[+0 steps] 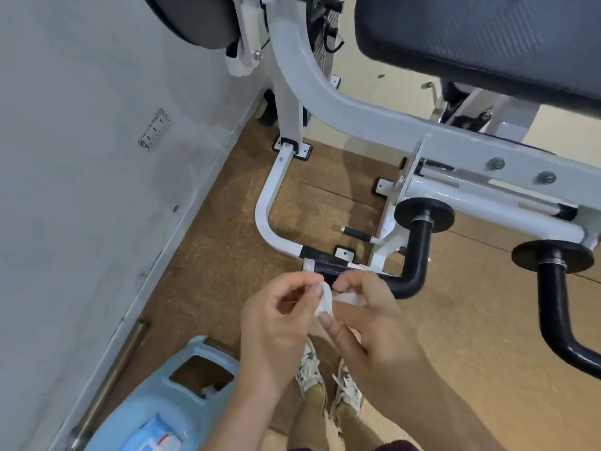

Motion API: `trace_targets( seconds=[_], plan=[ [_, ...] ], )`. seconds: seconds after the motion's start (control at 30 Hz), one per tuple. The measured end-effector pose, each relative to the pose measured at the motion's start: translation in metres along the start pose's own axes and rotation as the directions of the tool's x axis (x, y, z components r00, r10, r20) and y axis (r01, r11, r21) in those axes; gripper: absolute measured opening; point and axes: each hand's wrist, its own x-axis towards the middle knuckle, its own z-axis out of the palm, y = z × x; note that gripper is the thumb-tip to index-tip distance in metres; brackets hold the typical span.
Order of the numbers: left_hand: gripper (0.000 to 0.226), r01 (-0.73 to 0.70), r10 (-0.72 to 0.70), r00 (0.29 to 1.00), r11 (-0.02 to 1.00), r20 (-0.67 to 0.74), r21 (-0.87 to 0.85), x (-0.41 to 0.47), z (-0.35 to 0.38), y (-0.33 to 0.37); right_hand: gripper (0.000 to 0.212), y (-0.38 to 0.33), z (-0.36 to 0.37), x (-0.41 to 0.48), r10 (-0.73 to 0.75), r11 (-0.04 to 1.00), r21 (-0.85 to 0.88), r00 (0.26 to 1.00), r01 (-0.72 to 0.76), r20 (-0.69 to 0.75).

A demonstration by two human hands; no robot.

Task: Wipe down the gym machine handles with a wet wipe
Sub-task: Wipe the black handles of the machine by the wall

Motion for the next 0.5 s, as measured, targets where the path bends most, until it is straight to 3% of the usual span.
trace_targets(
  seconds=[0.1,0.17,0.27,0.43,0.5],
  plan=[
    [0.017,-0.018,0.023,0.997,0.998,-0.071,0.061,0.005,0.006,-0.009,0.028,0.009,0.004,0.009,-0.045,0.997,-0.07,0.994,0.038,-0.099],
    [0.019,-0.042,0.048,0.995,0.996,-0.089,0.072,0.008,0.012,-0.013,0.01,0.013,0.007,0.015,-0.005,0.997,0.07,0.983,0.018,-0.181],
    [0.021,-0.087,0.112,0.984,0.981,-0.137,0.173,0.016,0.023,-0.026,0.02,0.018,0.017,0.028,0.074,0.99,0.134,0.958,-0.037,-0.276],
    [0.043,-0.069,0.108,0.966,0.984,-0.234,0.166,0.014,0.03,-0.05,0.029,0.02,0.043,0.035,0.024,0.999,-0.015,0.973,-0.028,-0.23],
    [0.039,-0.112,0.151,0.957,0.98,-0.248,0.163,0.008,0.027,-0.053,0.033,0.019,0.045,0.039,0.035,0.998,-0.053,0.986,-0.044,-0.162]
  ],
)
